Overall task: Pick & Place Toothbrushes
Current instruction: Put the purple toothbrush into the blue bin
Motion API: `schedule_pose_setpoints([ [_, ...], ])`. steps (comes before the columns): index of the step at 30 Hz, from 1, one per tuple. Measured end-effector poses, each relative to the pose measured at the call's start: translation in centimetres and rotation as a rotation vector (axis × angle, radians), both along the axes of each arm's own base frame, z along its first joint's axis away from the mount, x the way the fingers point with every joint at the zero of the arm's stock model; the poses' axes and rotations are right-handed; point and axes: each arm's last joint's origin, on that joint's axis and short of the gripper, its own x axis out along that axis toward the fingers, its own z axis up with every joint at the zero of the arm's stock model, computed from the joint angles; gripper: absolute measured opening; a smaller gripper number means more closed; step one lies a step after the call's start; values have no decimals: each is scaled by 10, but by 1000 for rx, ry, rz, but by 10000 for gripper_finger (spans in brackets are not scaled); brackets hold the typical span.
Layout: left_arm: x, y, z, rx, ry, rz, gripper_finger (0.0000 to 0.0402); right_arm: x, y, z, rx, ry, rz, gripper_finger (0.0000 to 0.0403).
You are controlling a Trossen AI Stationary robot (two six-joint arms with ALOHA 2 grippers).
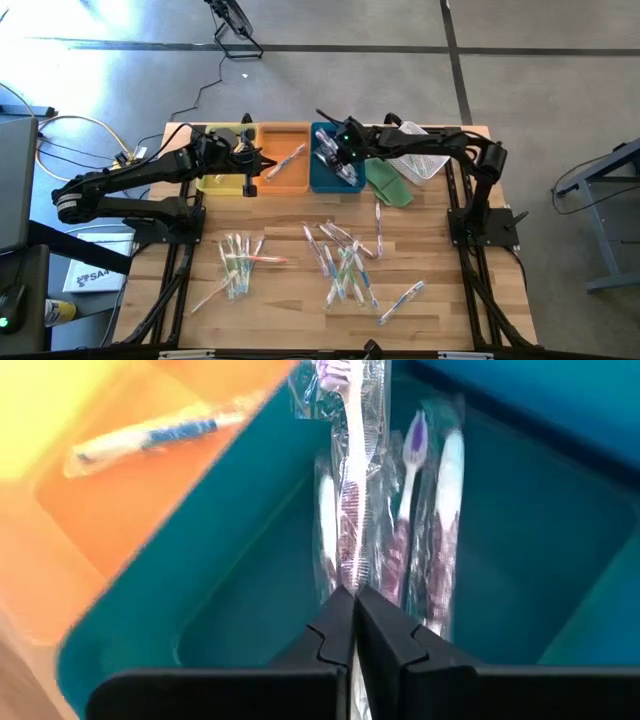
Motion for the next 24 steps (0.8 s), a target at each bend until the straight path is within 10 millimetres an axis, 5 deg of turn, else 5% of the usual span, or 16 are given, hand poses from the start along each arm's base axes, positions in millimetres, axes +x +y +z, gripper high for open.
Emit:
schedule_pose_setpoints([
  [24,0,0,0,-1,0,0,6,-5,4,-8,103,53,-7,3],
])
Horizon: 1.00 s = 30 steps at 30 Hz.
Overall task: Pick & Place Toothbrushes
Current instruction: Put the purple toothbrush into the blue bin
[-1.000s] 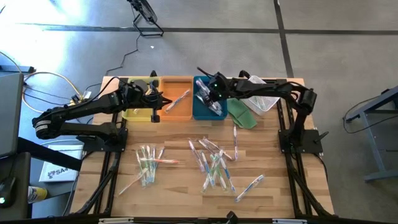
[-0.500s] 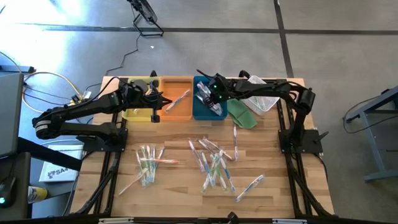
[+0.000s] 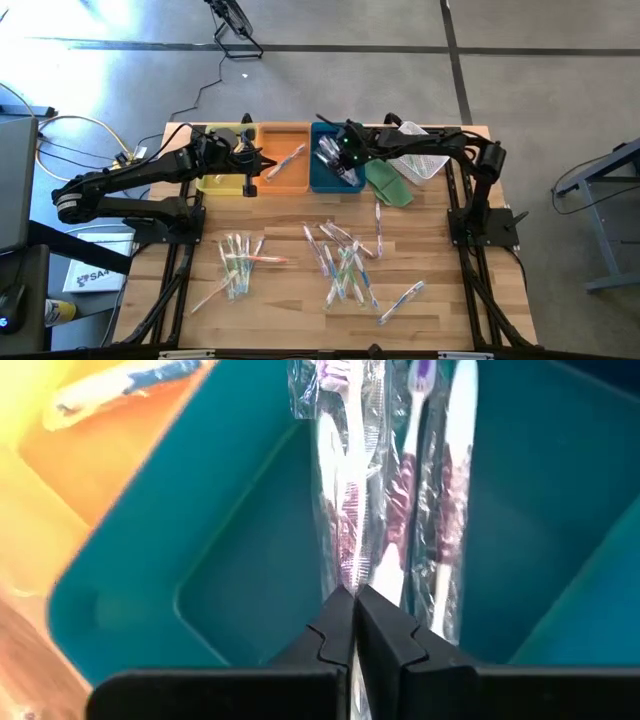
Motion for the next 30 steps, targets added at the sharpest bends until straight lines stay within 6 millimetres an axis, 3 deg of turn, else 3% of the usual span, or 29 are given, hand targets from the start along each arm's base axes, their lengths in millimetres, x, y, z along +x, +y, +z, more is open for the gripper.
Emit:
schedule_pose_setpoints([
  [22,0,0,0,-3,1,1,6,-1,1,-1,-43,34,-13,5],
  [30,0,0,0,-4,4,1,6,3,6,0,-71,35,39,73],
])
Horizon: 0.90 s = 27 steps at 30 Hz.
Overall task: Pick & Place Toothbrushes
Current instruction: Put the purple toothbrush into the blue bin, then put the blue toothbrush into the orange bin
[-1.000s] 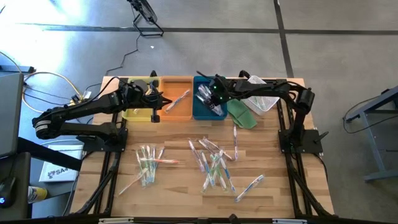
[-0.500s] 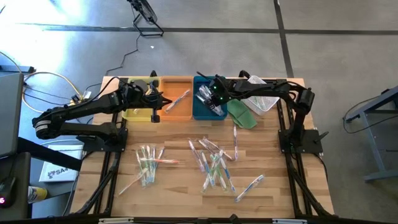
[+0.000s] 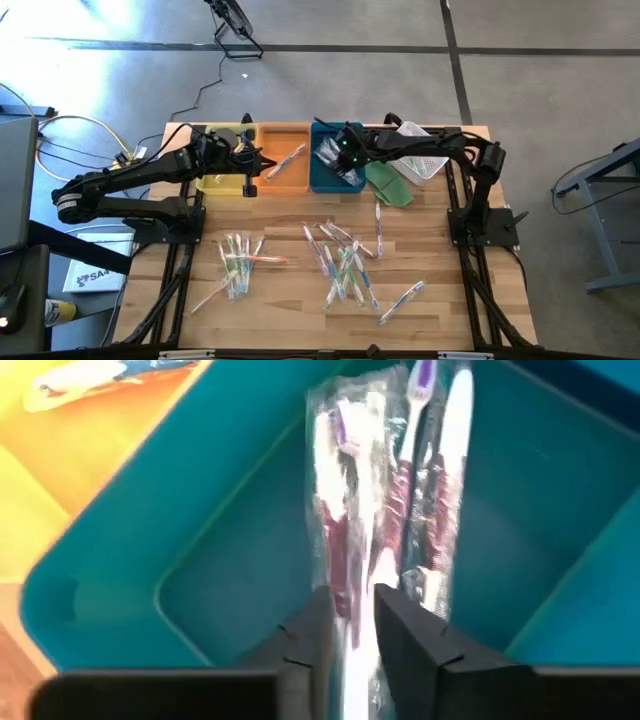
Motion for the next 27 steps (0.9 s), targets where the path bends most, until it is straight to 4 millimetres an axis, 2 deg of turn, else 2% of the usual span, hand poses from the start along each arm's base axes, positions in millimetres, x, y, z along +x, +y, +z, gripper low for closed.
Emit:
schedule_pose_setpoints([
  [4,0,0,0,-1,1,0,6,2,-1,2,-14,-30,0,110],
  [8,0,0,0,-1,1,0,6,4,-2,3,-23,-55,1,119],
  [11,0,0,-1,-5,11,0,6,3,-1,9,-25,-72,7,112],
  [17,-1,-1,-2,-12,24,0,6,-3,4,35,-56,-134,74,81],
  [22,-1,0,-2,-10,21,0,6,-5,17,56,-101,-187,143,55],
  [27,-1,0,-2,-10,21,0,6,-1,30,61,-139,-184,228,34],
])
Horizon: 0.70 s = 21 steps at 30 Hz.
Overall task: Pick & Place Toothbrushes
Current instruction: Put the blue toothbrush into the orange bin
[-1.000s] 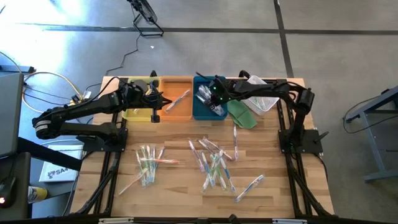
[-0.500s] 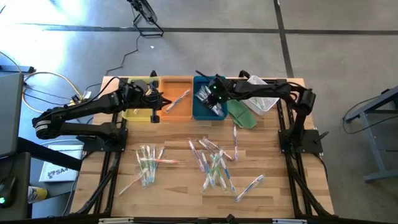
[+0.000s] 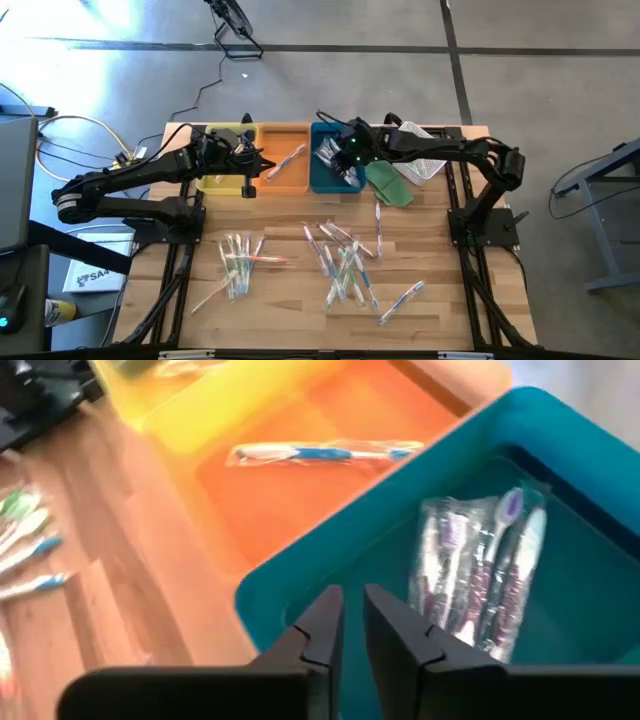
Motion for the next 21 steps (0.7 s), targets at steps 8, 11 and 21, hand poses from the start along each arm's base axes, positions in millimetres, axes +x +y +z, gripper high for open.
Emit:
schedule_pose_setpoints([
  [8,0,0,0,0,0,0,6,6,17,0,-15,6,61,5],
  [11,0,0,0,1,0,0,6,7,19,0,-23,7,73,5],
  [21,0,0,0,0,0,0,6,9,25,0,-10,5,85,3],
])
